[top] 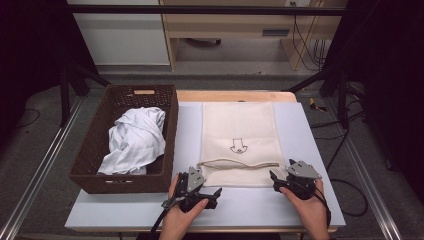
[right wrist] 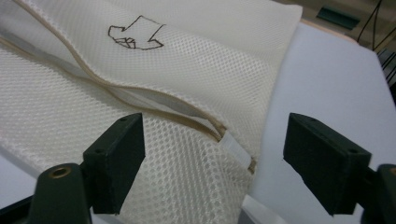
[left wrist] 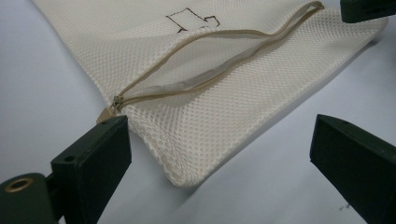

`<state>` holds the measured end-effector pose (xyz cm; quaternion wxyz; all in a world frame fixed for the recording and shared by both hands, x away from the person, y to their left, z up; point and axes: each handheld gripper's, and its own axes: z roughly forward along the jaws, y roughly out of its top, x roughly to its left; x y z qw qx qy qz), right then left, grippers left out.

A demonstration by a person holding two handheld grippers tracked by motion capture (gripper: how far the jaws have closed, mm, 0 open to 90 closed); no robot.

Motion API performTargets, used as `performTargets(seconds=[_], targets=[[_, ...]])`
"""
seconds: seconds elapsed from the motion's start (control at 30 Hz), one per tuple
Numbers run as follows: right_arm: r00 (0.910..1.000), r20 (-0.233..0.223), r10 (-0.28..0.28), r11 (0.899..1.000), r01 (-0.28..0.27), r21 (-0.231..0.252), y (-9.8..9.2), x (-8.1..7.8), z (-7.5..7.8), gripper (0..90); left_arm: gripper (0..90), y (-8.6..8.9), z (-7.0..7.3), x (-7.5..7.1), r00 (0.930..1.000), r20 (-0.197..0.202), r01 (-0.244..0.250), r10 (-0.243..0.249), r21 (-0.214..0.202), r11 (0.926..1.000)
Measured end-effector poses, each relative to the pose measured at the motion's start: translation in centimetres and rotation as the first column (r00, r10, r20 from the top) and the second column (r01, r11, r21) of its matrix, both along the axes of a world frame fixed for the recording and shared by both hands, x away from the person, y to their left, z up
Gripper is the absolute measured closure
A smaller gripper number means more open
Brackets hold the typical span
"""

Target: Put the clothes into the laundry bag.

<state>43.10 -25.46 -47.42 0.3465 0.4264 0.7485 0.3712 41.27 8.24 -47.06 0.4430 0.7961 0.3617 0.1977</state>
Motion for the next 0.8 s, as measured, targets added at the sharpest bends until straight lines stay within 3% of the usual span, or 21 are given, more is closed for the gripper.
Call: performTargets(seconds=[0.23,0.3,0.4,0.53,0.8], targets=[[0.9990,-0.019,-0.040,0.999,0.040,-0.034,-0.4,-0.1,0.0,35.5,8.1,0.2,-0.2,0.0,0.9999,-0.006,-0.015,0.015,0.007,0.9999],[0.9988,-0.020,-0.044,0.996,0.042,-0.075,-0.2,-0.1,0.3,39.1,9.8,0.1,-0.2,-0.1,0.9999,-0.003,-0.015,0.015,0.013,0.9998],[0.9994,-0.033,-0.012,0.993,0.008,-0.118,0.2,0.1,1.0,48.5,10.6,0.1,-0.1,-0.2,0.9998,0.000,-0.021,0.021,0.031,0.9993],[0.9983,-0.032,0.048,0.982,-0.053,-0.179,0.8,0.3,2.3,51.3,10.8,0.3,0.1,-0.3,0.9994,0.001,-0.036,0.036,0.041,0.9985],[0.9904,-0.079,0.114,0.976,-0.126,-0.178,0.5,0.9,4.4,55.9,10.8,0.6,0.2,-0.3,0.9992,0.001,-0.040,0.040,0.037,0.9985]])
